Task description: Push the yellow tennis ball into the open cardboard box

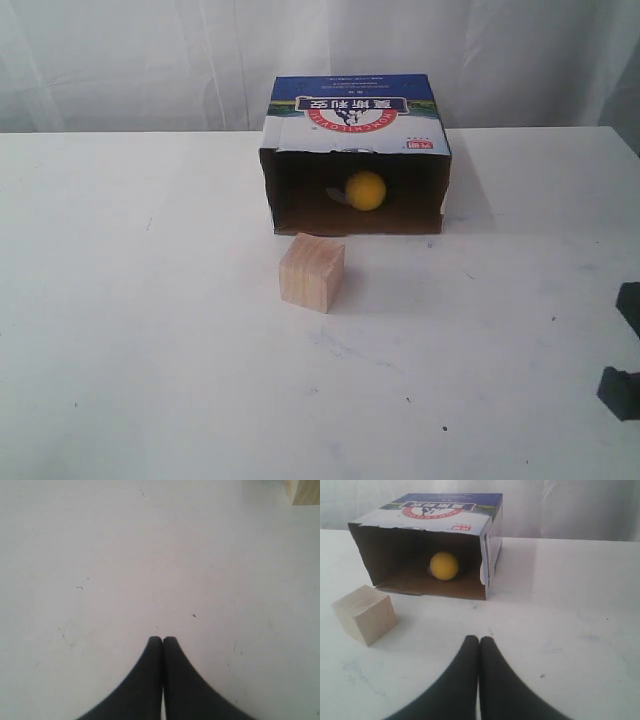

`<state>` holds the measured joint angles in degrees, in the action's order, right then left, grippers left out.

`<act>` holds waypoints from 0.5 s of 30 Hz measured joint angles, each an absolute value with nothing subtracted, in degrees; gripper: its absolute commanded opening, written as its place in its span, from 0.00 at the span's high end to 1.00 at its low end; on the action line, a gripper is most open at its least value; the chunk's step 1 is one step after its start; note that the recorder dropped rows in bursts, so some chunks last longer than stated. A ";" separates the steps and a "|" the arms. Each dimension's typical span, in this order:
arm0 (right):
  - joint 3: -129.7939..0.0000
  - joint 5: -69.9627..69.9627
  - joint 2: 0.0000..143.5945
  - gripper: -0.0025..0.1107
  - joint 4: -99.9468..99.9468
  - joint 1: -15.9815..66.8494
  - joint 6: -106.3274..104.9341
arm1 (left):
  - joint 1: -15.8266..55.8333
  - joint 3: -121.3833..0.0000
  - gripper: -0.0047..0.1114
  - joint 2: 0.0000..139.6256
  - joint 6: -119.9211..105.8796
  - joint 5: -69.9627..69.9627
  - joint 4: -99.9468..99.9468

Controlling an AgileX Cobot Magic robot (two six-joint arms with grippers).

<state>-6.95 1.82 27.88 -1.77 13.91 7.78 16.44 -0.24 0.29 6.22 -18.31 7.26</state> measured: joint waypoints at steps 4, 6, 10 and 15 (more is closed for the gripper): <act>-4.85 1.33 22.15 0.98 0.00 13.80 7.78 | 16.44 -0.24 0.96 0.29 6.22 -18.31 7.26; -3.75 1.33 19.44 0.98 1.30 13.80 7.78 | 16.44 -0.24 0.96 0.29 6.22 -18.31 7.26; -1.33 1.23 15.38 0.98 2.55 13.80 7.78 | 16.44 -0.24 0.96 0.29 6.22 -18.31 7.26; -0.24 -0.31 11.10 0.98 2.73 13.80 7.78 | 16.44 -0.24 0.96 0.29 6.22 -18.31 7.26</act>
<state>-0.24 -0.31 11.10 2.73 13.80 7.78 16.44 -0.24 0.29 6.22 -18.31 7.26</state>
